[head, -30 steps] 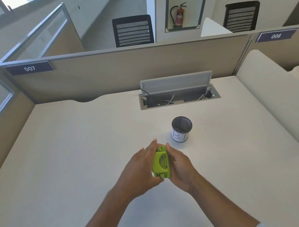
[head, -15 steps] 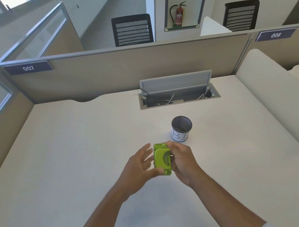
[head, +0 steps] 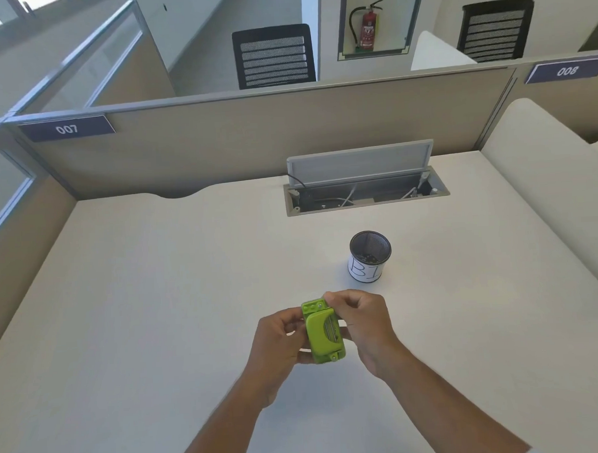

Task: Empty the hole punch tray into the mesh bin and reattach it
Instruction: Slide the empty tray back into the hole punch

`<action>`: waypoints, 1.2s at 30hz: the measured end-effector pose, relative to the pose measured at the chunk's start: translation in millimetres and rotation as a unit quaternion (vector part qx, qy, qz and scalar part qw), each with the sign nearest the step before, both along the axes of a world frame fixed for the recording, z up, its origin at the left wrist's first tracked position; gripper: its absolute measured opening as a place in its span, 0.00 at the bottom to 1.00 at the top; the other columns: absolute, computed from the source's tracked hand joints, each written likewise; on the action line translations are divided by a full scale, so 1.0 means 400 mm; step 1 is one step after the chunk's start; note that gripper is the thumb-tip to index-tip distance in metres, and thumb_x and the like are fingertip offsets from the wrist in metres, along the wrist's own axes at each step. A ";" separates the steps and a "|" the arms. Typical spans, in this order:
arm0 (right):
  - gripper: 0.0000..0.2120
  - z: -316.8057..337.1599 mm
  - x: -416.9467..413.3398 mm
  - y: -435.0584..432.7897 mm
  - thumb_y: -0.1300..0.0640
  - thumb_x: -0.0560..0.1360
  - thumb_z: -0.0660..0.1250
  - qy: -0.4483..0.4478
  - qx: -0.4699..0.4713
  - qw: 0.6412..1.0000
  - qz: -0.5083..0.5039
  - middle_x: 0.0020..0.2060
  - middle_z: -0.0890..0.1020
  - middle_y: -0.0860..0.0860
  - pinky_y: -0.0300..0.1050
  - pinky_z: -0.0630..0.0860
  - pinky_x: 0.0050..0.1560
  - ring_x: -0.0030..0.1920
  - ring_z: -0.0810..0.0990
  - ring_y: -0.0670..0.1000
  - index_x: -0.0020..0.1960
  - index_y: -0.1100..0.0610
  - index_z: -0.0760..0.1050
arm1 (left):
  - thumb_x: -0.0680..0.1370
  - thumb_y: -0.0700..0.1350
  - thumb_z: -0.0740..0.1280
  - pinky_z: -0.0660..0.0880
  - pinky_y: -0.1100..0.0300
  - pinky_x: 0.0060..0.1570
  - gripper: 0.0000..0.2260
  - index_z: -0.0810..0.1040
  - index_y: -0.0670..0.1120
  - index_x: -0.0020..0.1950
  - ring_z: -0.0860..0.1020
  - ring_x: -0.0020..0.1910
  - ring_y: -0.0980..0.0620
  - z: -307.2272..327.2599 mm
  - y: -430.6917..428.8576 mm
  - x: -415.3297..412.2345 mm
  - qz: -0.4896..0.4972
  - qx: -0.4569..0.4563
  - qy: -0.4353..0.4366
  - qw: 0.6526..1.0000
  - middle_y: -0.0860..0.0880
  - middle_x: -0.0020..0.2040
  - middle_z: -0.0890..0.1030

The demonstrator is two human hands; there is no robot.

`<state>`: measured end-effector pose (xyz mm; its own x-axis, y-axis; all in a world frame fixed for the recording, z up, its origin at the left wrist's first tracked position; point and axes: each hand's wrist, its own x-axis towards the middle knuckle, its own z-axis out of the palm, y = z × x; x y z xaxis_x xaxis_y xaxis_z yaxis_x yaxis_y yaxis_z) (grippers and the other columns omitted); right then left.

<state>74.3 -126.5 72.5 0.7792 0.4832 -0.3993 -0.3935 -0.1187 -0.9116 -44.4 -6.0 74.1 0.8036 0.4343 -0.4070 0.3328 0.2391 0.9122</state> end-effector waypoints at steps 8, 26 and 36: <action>0.09 -0.007 -0.006 -0.038 0.58 0.82 0.68 -0.059 -0.060 0.986 0.141 0.46 0.90 0.56 0.45 0.85 0.40 0.41 0.86 0.47 0.52 0.56 0.87 | 0.84 0.35 0.68 0.88 0.48 0.43 0.14 0.90 0.50 0.56 0.91 0.48 0.38 -0.008 0.033 0.010 0.068 -0.016 -0.018 0.997 0.40 0.53 0.91; 0.07 -0.028 -0.004 -0.056 0.62 0.82 0.69 0.010 -0.062 0.988 0.141 0.41 0.88 0.57 0.48 0.87 0.45 0.37 0.87 0.54 0.53 0.63 0.85 | 0.72 0.31 0.77 0.88 0.43 0.47 0.16 0.90 0.47 0.54 0.87 0.53 0.29 -0.038 0.045 0.010 0.046 -0.065 -0.011 0.997 0.35 0.56 0.88; 0.04 -0.052 -0.017 -0.072 0.70 0.79 0.71 0.035 -0.057 0.992 0.110 0.39 0.87 0.60 0.47 0.85 0.44 0.36 0.87 0.56 0.52 0.66 0.83 | 0.77 0.27 0.73 0.87 0.42 0.52 0.16 0.84 0.40 0.63 0.88 0.54 0.30 -0.054 0.056 0.009 0.020 -0.090 0.018 0.996 0.34 0.55 0.89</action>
